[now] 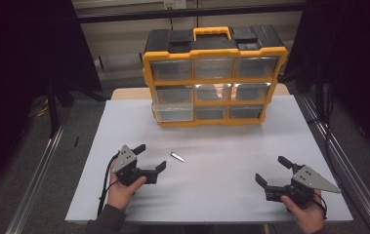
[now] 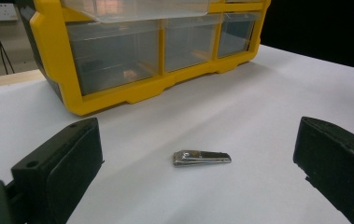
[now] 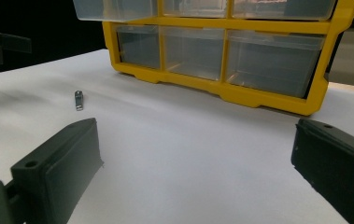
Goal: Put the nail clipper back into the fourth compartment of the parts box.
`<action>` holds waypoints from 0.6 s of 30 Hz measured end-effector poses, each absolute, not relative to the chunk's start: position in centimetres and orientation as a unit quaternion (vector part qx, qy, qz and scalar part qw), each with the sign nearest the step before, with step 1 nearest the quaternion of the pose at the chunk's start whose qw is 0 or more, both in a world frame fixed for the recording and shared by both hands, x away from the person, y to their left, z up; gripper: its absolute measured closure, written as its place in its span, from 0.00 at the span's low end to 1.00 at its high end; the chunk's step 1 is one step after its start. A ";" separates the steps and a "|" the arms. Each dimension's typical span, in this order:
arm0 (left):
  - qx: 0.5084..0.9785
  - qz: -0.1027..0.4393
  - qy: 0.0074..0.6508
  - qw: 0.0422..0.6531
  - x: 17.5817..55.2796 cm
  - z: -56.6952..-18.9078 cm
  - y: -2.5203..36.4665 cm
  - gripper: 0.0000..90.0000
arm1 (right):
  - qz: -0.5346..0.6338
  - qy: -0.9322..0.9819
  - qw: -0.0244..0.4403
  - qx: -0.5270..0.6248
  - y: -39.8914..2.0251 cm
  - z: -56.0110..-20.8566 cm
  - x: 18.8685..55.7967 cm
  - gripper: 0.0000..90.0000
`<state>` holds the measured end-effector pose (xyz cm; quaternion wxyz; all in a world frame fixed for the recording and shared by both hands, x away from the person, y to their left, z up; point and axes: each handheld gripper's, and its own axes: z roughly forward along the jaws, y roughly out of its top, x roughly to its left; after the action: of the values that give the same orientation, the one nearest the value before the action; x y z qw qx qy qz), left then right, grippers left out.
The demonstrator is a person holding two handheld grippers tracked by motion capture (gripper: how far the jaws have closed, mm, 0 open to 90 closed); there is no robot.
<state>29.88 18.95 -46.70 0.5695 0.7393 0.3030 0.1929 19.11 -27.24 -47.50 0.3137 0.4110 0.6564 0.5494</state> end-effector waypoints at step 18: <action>0.749 0.187 0.321 0.548 30.8 -46.8 17.3 0.02 | 0.550 0.654 0.317 0.411 -27.3 -47.5 19.1 0.01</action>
<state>30.79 17.29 -46.82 0.5482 0.7492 0.3211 0.1873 19.09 -27.30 -47.51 0.3168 0.4106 0.6542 0.5505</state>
